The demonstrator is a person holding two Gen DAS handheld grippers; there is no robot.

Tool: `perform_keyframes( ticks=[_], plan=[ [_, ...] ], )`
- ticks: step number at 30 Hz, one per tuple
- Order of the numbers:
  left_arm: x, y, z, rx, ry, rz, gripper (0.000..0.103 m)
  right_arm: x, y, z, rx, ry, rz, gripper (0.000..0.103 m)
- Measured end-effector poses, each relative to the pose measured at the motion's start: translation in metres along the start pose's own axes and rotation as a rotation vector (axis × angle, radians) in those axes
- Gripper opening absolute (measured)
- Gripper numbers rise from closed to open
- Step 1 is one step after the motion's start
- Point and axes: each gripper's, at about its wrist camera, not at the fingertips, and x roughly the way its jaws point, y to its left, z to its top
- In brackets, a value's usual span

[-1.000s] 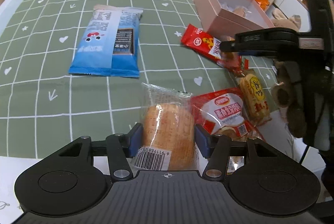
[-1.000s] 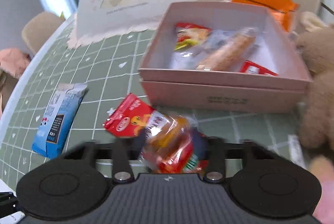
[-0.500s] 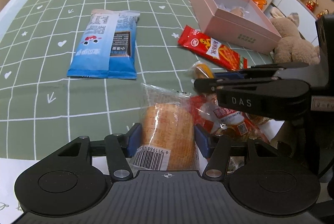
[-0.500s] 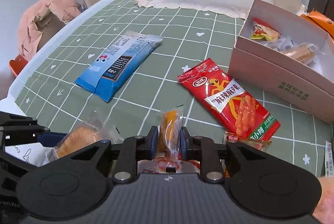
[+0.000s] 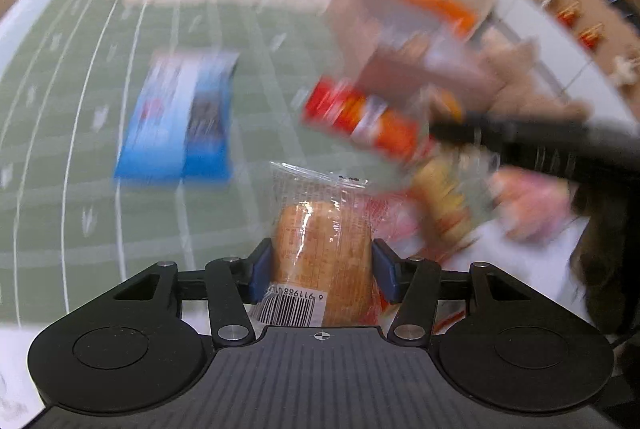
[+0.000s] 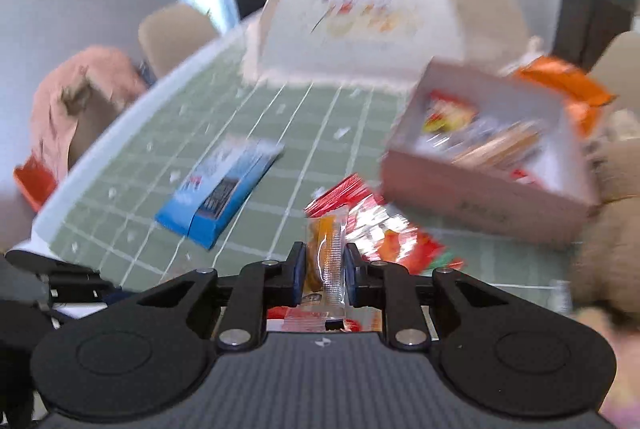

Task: Organize snacks
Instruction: 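Drop the bread roll into the pink box with the left tool while the right tool drops its snack in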

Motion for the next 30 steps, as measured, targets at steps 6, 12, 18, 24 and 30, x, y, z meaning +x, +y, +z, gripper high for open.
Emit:
perform_keyframes(
  ticks=[6,12,18,24,30],
  plan=[
    [-0.058,-0.049,0.118,0.050,-0.289,-0.202,0.057,-0.050,-0.039,-0.003,0.110,-0.084,-0.098,0.020],
    [-0.009,-0.098,0.216,0.094,-0.331,-0.236,0.057,-0.079,-0.051,0.000,0.133,-0.151,-0.177,0.020],
    [0.033,-0.076,0.216,-0.034,-0.307,-0.316,0.056,-0.089,-0.070,-0.006,0.162,-0.126,-0.248,0.020],
    [0.041,-0.032,0.143,-0.059,-0.163,-0.291,0.056,-0.082,-0.086,0.006,0.187,-0.115,-0.247,0.020],
    [0.049,0.000,0.068,-0.130,0.010,-0.255,0.056,-0.067,-0.103,0.117,0.189,-0.251,-0.181,0.023]
  ],
)
